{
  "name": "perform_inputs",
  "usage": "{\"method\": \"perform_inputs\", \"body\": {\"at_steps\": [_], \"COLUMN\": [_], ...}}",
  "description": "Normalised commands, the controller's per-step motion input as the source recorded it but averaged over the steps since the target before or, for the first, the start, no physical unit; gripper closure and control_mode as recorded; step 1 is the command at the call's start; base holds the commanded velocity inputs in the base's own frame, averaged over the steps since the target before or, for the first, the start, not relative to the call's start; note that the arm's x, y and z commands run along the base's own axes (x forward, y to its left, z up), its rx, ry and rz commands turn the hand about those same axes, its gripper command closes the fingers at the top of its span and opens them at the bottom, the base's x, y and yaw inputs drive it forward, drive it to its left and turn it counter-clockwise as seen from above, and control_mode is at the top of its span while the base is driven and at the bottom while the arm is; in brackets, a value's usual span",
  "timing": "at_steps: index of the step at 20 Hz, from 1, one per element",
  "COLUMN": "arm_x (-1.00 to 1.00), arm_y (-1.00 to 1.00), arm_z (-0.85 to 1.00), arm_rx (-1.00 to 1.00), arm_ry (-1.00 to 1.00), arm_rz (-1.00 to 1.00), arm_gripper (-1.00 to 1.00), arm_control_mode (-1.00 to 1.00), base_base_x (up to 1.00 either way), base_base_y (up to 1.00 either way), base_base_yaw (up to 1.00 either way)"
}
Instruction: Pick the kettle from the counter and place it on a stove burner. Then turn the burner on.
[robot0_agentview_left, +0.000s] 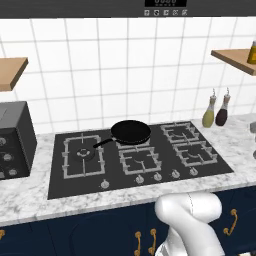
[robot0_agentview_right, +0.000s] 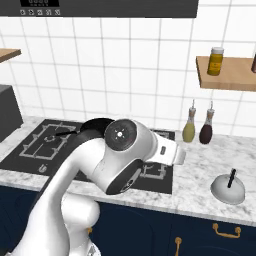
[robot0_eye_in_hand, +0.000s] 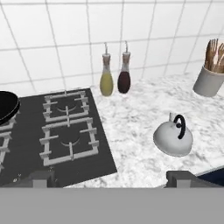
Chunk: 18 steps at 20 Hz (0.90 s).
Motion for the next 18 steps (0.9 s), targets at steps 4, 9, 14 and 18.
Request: {"method": "perform_inputs", "body": {"at_steps": [4, 9, 14, 18], "arm_x": [0.01, 0.22, 0.36, 0.08], "arm_y": [-1.0, -1.0, -1.0, -1.0], "arm_z": [0.0, -0.08, -0.38, -0.33], "arm_rx": [-0.02, 0.0, 0.03, 0.15], "arm_ry": [0.14, 0.3, 0.37, 0.17], "arm_rz": [-0.2, -0.18, -0.08, 0.14], "arm_gripper": [-1.0, -1.0, -1.0, -1.0], "arm_control_mode": [-1.0, -1.0, -1.0, -1.0], "base_base_x": [0.0, 0.0, 0.0, 0.0], "base_base_y": [0.0, 0.0, 0.0, 0.0], "base_base_yaw": [0.0, 0.0, 0.0, 0.0]}}
